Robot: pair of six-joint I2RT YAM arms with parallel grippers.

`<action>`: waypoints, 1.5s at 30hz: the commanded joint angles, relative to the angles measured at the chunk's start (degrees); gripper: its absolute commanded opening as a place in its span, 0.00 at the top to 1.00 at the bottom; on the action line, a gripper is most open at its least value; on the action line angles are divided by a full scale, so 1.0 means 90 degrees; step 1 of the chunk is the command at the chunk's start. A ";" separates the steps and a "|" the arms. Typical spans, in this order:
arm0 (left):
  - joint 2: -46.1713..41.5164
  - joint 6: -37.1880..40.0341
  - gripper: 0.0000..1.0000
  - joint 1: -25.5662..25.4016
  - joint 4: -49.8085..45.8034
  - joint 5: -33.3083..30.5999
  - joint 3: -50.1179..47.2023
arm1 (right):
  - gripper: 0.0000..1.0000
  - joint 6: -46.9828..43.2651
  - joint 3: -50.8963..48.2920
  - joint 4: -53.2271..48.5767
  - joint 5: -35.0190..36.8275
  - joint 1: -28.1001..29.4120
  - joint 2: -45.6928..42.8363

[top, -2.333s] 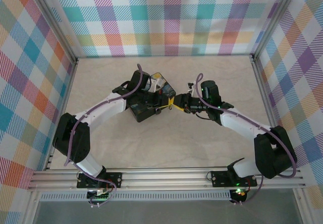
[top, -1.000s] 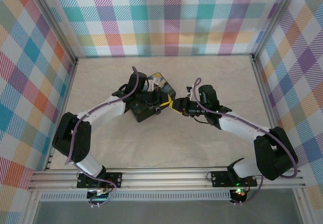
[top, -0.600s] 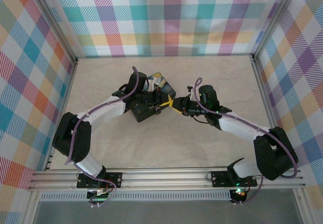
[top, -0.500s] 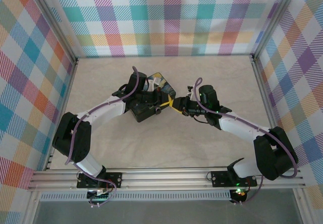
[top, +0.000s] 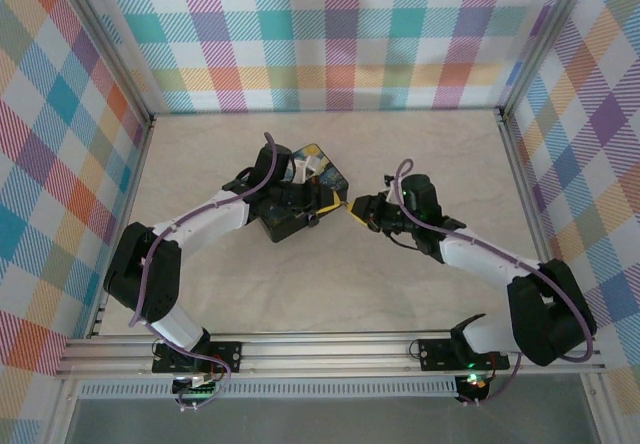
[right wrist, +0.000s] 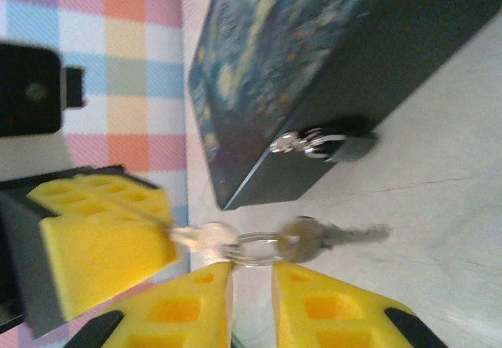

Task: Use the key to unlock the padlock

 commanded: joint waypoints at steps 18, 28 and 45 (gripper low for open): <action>-0.0336 0.0968 1.00 0.0047 -0.0200 0.0615 0.0180 | 0.63 -0.2542 0.0679 -0.1327 -0.1758 -0.0906 -0.0570; -0.0451 0.1004 1.00 0.0057 0.0077 0.0897 0.0103 | 0.58 -0.2888 0.1110 -0.0673 -0.3205 -0.1150 0.0239; -0.0488 0.0727 1.00 0.0057 0.0419 0.0919 0.0061 | 0.60 -0.2386 0.1159 0.0135 -0.3496 -0.0886 0.0651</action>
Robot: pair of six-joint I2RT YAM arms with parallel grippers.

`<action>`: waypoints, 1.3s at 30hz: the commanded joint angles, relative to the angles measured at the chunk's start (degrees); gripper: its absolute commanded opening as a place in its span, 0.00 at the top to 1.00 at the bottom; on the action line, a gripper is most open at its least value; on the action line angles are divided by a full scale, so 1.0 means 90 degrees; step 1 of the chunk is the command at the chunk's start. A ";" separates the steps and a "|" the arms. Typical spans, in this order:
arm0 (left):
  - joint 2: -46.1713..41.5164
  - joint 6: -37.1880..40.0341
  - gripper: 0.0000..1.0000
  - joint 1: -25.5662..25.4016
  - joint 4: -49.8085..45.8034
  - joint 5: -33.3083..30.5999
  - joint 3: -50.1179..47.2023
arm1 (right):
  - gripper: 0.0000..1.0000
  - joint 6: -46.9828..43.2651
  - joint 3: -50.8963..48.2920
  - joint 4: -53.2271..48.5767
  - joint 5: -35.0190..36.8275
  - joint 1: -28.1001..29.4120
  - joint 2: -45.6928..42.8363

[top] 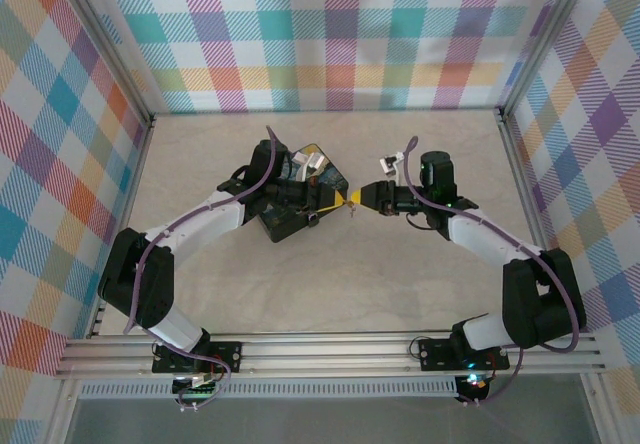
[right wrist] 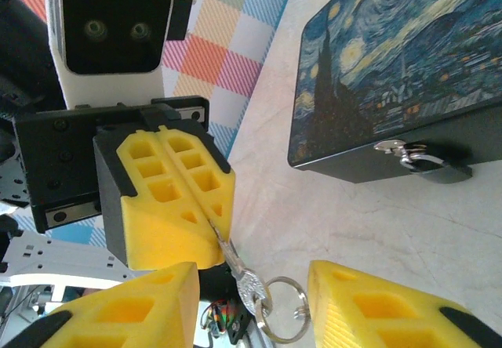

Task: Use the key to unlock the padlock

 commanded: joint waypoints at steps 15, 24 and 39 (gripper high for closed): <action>-0.0420 -0.0164 1.00 0.0091 0.0337 0.0108 -0.0061 | 0.72 0.0483 -0.0069 0.0786 -0.0243 0.0148 -0.0017; -0.0476 -0.0218 1.00 0.0084 0.0424 0.0083 -0.0187 | 0.81 0.0682 -0.0205 0.1140 -0.0399 0.0162 -0.0112; 0.0061 -0.1136 1.00 0.0225 -0.1270 -0.0554 0.0442 | 0.65 -0.1311 0.0024 -0.1384 0.1557 0.0161 -0.1204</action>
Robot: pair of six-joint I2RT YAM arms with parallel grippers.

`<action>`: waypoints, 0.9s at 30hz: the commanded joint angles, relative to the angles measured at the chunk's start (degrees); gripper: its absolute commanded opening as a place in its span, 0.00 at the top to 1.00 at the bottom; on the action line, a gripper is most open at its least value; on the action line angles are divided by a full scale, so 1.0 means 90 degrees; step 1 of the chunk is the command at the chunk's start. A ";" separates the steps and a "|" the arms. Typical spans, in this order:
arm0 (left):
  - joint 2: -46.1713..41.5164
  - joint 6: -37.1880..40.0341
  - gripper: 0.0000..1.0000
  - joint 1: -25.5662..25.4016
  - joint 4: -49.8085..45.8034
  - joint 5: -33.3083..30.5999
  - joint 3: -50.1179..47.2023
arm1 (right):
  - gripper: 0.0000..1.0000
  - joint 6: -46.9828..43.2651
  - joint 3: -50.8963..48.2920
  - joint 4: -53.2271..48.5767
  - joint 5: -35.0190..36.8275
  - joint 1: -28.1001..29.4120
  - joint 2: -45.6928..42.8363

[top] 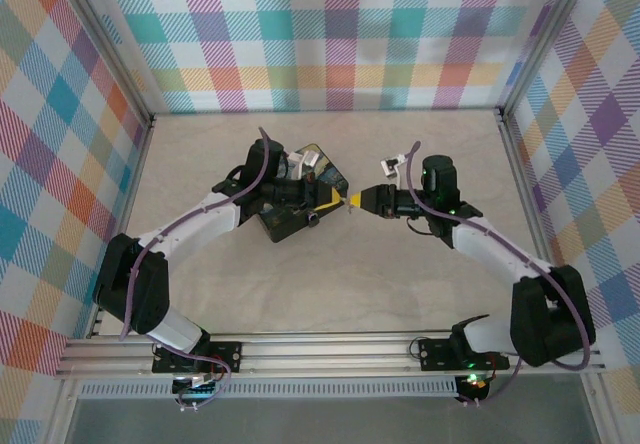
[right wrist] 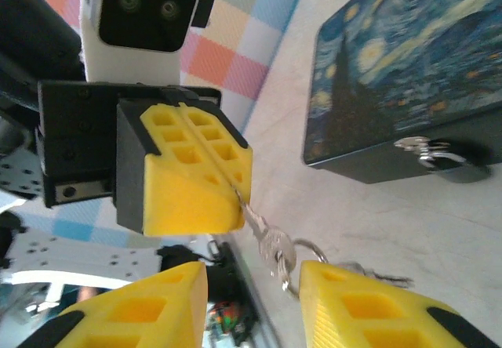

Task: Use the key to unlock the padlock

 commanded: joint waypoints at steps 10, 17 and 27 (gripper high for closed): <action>0.0092 -0.1555 1.00 0.0158 -0.1807 -0.0294 0.0760 | 0.67 -0.4097 -0.0303 -0.0030 0.2510 0.1060 -0.1195; 0.0095 -0.1765 1.00 0.0150 -0.1623 -0.0290 0.0597 | 0.64 -0.5643 -0.0386 0.0712 0.3421 0.1477 -0.0824; 0.0014 -0.1865 1.00 0.0150 -0.1431 -0.0349 0.0568 | 0.61 -0.6438 -0.0183 0.0273 0.3204 0.1672 -0.0566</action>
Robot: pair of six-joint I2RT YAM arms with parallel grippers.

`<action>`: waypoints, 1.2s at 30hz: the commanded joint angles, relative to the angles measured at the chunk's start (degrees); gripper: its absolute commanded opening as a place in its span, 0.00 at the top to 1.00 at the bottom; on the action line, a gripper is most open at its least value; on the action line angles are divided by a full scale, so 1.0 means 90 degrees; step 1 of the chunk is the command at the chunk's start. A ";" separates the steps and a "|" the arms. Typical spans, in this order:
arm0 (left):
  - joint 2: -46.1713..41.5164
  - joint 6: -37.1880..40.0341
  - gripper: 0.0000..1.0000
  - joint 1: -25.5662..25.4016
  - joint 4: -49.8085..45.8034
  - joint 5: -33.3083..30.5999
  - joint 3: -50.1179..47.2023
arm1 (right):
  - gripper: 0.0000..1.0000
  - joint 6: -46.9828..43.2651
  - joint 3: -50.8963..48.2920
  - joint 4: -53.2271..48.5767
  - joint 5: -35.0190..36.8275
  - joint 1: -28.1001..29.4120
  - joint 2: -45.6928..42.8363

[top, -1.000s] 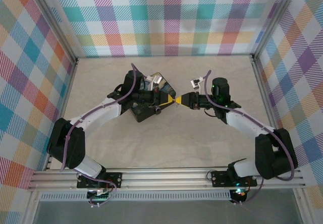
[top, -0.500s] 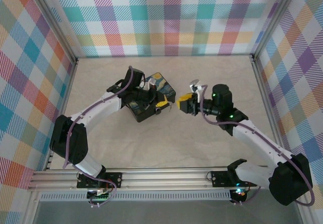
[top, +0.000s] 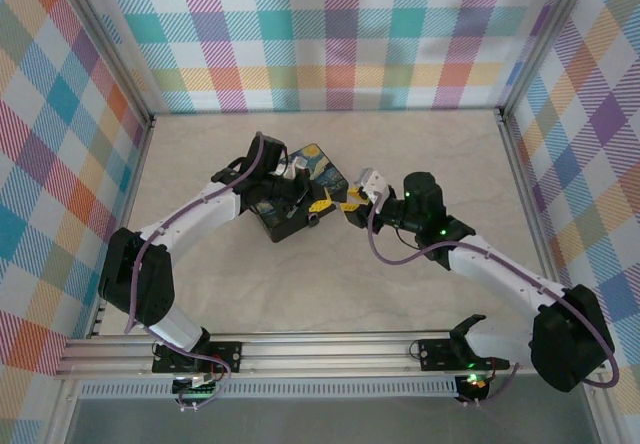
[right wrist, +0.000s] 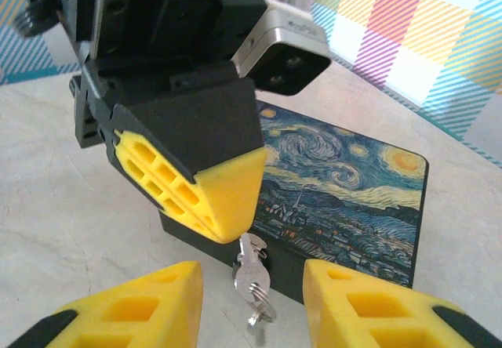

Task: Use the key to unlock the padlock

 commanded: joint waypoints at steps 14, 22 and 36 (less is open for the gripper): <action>-0.0257 -0.0142 1.00 0.0030 0.0139 0.0129 0.0047 | 0.69 -0.0899 0.0246 0.0253 0.0499 0.0338 0.0583; -0.0258 -0.0112 1.00 0.0009 0.0188 0.0210 0.0062 | 0.74 -0.1140 0.0240 0.0376 0.0723 0.0388 0.0669; -0.0276 0.0037 1.00 -0.0036 -0.0026 0.0172 0.0170 | 0.98 -0.1291 0.0344 0.0211 0.1026 0.0508 0.0815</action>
